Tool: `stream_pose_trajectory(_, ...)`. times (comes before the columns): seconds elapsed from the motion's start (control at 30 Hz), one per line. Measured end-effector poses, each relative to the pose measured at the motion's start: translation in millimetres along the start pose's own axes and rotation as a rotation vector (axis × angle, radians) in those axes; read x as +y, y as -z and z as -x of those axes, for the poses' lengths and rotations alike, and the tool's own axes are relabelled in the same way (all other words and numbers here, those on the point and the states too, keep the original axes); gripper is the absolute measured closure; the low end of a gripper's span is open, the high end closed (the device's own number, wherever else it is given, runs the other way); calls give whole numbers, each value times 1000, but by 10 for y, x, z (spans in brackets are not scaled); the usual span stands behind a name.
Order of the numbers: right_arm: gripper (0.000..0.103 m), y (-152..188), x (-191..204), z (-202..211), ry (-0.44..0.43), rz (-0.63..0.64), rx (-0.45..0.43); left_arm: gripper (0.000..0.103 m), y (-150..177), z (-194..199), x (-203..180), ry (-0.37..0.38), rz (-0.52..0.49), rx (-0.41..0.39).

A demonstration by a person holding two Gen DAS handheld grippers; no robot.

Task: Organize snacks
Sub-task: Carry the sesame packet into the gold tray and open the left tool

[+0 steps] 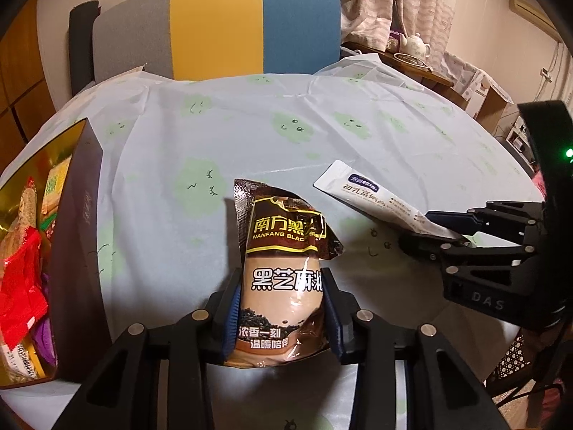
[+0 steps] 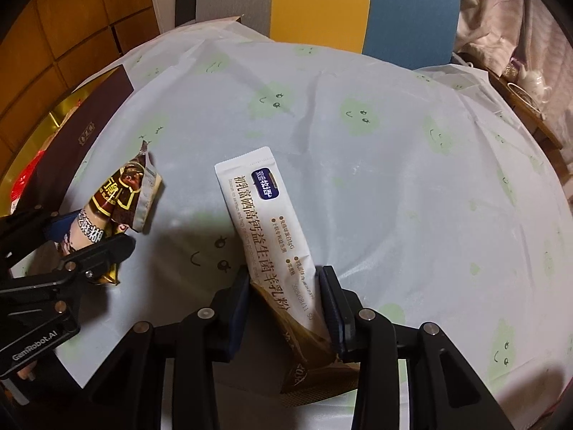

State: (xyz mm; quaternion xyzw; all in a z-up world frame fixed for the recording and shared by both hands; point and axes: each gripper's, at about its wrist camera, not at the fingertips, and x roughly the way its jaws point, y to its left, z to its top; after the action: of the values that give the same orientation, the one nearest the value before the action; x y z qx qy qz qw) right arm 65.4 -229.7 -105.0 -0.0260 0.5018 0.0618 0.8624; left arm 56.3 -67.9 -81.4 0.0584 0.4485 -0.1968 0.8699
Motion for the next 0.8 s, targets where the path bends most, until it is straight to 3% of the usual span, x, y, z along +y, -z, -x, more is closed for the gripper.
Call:
stream_pose_trajectory(0.37, 64, 65, -76, 39, -15, -46, -39, 63, -75, 263, -36, 5, 28, -24)
stream_pose_trajectory(0.8, 64, 166, 3, 79, 36, -24, -97, 63, -120, 618, 17, 39, 59, -75)
